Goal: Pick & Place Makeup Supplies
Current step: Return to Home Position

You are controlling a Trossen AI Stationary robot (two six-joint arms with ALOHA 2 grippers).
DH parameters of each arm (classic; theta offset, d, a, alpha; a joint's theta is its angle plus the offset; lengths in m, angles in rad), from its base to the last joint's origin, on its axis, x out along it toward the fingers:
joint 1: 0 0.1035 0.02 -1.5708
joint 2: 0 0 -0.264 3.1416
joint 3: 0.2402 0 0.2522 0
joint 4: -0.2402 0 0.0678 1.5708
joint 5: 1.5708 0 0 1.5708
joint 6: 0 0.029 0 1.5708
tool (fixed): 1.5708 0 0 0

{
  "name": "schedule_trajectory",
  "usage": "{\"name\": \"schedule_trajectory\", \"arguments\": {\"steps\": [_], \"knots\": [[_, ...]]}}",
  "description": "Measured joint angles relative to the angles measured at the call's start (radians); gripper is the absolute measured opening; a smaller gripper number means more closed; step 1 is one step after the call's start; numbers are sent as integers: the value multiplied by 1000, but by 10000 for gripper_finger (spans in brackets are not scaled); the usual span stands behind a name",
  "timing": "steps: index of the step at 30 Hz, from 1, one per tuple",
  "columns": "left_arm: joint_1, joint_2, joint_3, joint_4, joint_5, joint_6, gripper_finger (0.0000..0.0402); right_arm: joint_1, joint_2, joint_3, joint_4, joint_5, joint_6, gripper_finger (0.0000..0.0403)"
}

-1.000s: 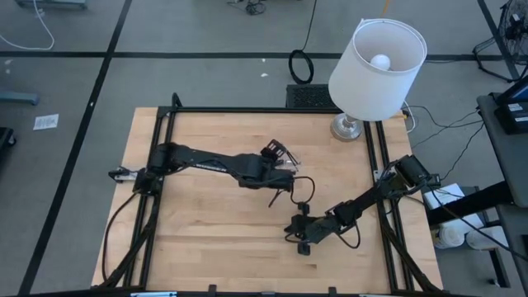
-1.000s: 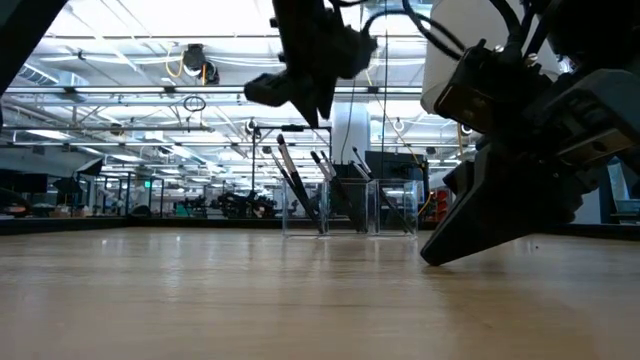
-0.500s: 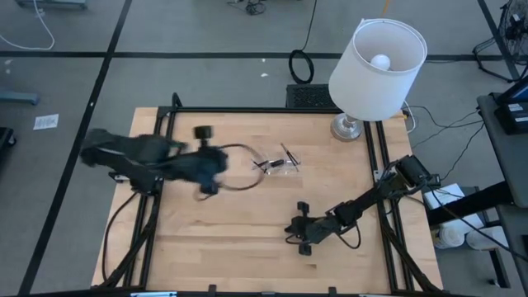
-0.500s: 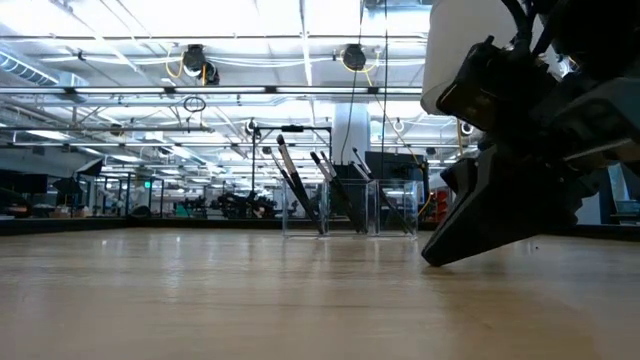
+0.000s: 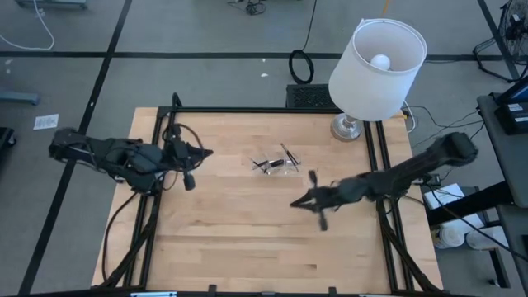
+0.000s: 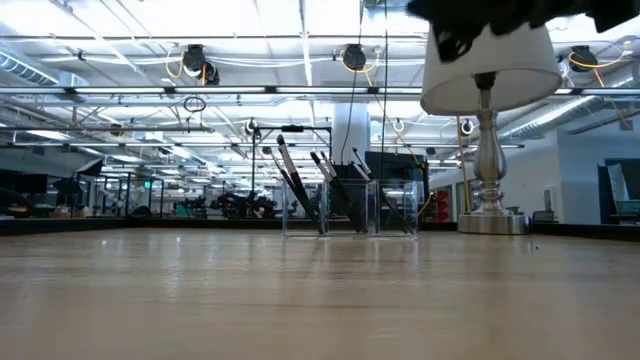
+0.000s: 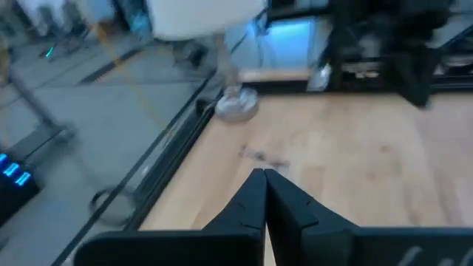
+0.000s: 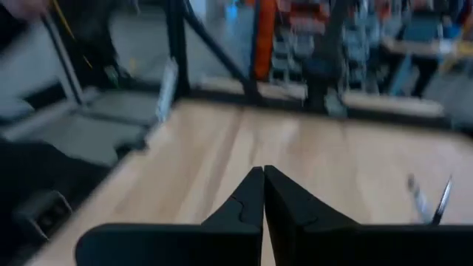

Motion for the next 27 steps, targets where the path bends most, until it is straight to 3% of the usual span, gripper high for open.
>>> {"name": "schedule_trajectory", "arguments": {"steps": [3, 8, 12, 21, 27], "knots": [[34, -56, -141, 150, 57, 74, 5, -48, -151, -49, 3, -79, -25, 0], [89, -123, -266, 204, 149, 87, 4, -128, -371, -143, -68, -178, 53, 0], [49, -214, -364, 286, 181, 119, 3, -140, -544, -238, -58, -181, 67, 0], [-126, -509, -609, 483, 134, 86, 2, -139, -867, -500, 47, -179, 146, 0], [-125, -555, -727, 543, 23, 50, 1, -140, -1019, -586, 19, -179, 143, 0]]}}
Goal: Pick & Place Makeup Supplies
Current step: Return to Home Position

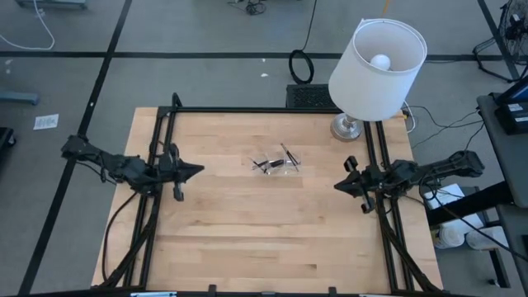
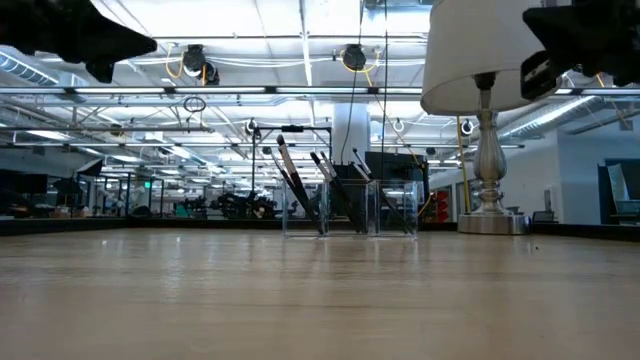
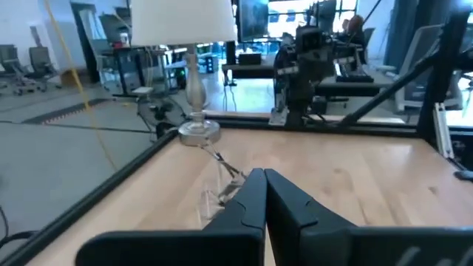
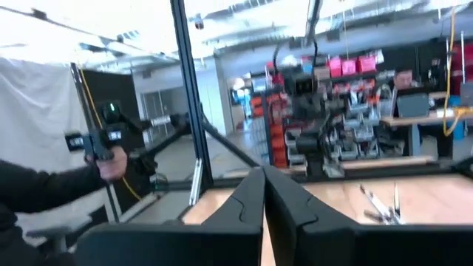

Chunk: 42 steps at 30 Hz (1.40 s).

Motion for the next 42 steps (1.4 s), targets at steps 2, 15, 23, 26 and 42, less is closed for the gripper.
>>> {"name": "schedule_trajectory", "arguments": {"steps": [2, 15, 23, 26, 42], "knots": [[6, -1, -16, 4, 18, -7, 1, 0, -38, -14, -5, 0, -3, 0], [14, 0, -249, 226, 267, -43, 1, 0, -109, -20, -103, 8, -41, 0], [-16, 41, -248, 213, 246, -33, 1, 0, -109, -22, -151, 95, -59, 0], [-34, 38, -248, 247, 245, 3, 1, 0, -109, -22, -153, 106, -61, 0], [-46, 40, -247, 237, 244, 27, 20, 0, -109, -23, -150, 106, -129, 0]]}}
